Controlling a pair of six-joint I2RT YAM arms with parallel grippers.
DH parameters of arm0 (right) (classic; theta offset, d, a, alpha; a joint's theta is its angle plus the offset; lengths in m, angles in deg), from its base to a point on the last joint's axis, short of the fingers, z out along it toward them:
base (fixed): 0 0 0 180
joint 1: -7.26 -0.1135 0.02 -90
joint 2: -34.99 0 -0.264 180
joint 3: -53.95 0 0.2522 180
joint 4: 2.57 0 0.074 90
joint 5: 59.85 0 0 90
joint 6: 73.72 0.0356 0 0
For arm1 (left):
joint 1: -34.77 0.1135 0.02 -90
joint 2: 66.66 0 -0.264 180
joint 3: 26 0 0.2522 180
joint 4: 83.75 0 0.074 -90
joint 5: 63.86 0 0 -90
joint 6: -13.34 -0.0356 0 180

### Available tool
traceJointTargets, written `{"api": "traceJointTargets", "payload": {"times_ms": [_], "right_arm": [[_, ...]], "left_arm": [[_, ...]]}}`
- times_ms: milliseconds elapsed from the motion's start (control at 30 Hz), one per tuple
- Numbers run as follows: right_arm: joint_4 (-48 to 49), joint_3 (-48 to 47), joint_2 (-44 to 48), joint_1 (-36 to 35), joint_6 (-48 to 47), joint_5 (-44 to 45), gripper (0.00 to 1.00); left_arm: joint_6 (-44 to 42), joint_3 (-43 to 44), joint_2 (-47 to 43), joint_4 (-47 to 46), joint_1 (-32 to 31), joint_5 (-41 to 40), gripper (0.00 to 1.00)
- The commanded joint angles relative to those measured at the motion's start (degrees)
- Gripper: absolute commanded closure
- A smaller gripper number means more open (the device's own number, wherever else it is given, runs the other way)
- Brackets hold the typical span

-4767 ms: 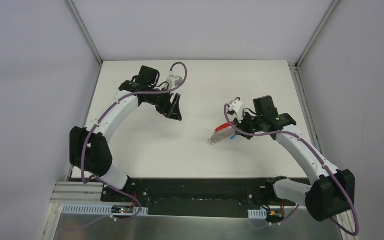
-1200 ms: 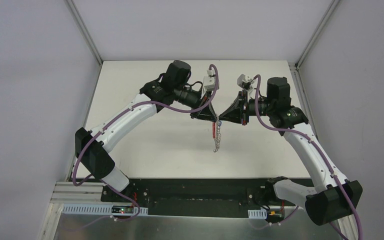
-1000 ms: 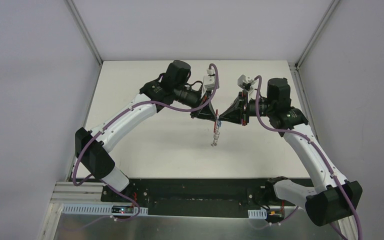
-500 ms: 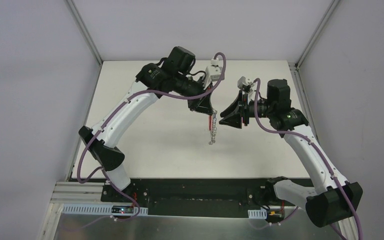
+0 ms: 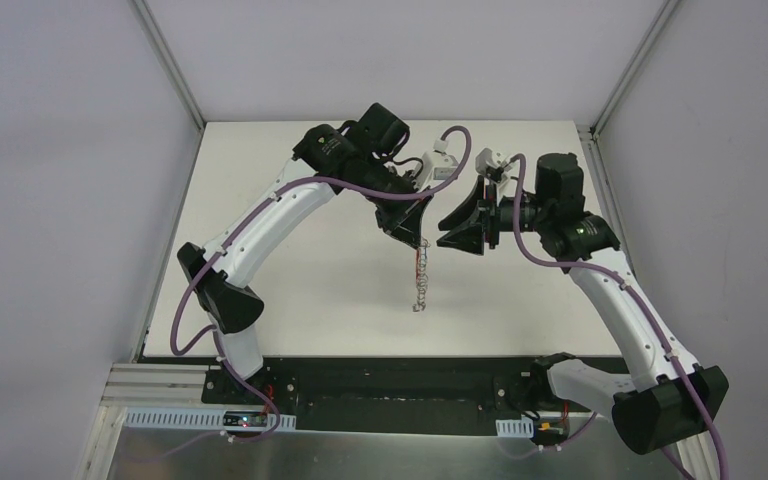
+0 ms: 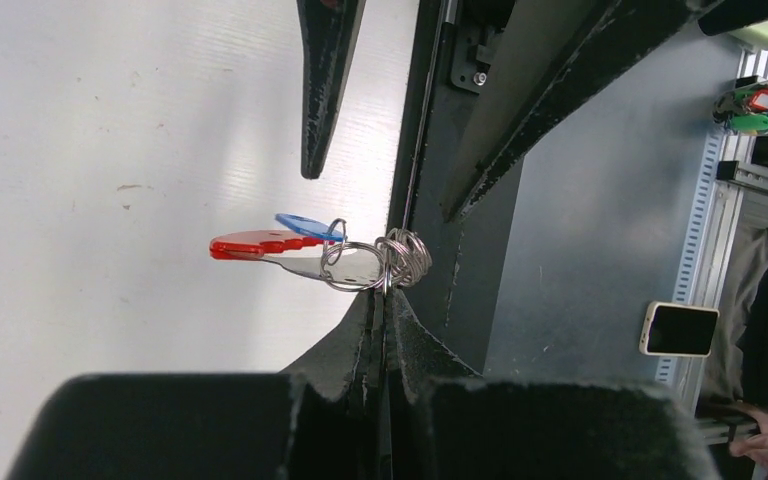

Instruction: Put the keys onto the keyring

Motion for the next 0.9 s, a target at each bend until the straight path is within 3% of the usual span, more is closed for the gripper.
{"api": "traceJointTargets", "payload": {"times_ms": [0, 367, 867], "right_arm": [[2.6, -1.0, -0.2, -1.0, -0.1, -2.5, 0.55], [2.0, -1.5, -2.0, -3.6, -1.3, -1.6, 0.58], [0.7, -1.1, -3.0, -5.0, -2.4, -3.3, 0.75]], "left_arm": [[0.0, 2.8, -0.3, 0.2, -0.6, 0.7, 1.0], [0.3, 2.8, 0.7, -0.5, -0.9, 4.6, 1.0], [0.8, 3.0, 1.8, -0.9, -0.9, 3.9, 1.0]]}}
